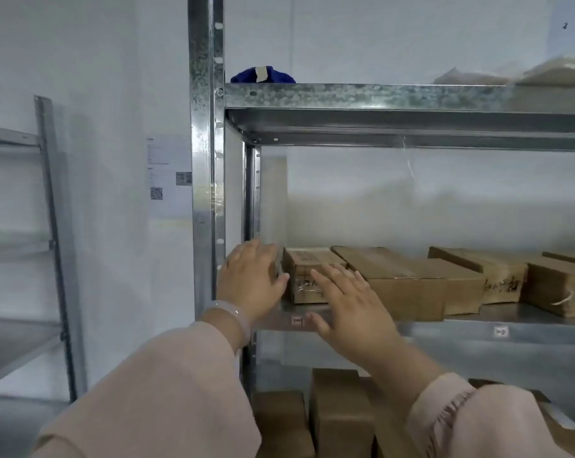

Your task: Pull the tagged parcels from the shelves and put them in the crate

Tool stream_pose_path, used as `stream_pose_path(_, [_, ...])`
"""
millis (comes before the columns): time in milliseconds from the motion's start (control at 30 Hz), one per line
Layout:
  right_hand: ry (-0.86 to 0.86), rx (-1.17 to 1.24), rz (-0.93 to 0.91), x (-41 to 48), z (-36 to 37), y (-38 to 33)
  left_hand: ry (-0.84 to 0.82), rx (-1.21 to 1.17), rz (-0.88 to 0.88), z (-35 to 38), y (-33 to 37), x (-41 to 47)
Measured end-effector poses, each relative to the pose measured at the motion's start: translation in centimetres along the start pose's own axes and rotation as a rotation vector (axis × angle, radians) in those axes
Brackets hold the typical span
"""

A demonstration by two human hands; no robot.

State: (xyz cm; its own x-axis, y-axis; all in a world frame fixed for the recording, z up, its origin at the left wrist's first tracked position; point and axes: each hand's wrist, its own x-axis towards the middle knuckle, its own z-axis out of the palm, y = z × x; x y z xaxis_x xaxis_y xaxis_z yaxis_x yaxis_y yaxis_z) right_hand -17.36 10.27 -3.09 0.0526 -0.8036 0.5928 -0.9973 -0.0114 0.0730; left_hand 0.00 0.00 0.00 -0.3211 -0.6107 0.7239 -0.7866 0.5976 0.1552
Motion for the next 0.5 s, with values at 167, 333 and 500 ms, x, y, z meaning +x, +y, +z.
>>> stream_pose_path(167, [0.041, -0.032, -0.023, 3.3, 1.6, 0.4, -0.140, 0.038, -0.063, 2.2, -1.4, 5.4])
stream_pose_path(333, [0.088, -0.017, -0.031, 4.9, 2.4, 0.7, -0.226, 0.149, -0.126, 4.2, -2.0, 6.7])
stream_pose_path(500, [0.095, 0.005, -0.033, 5.2, 2.9, 1.4, -0.256, 0.235, -0.203, 4.8, -1.9, 6.8])
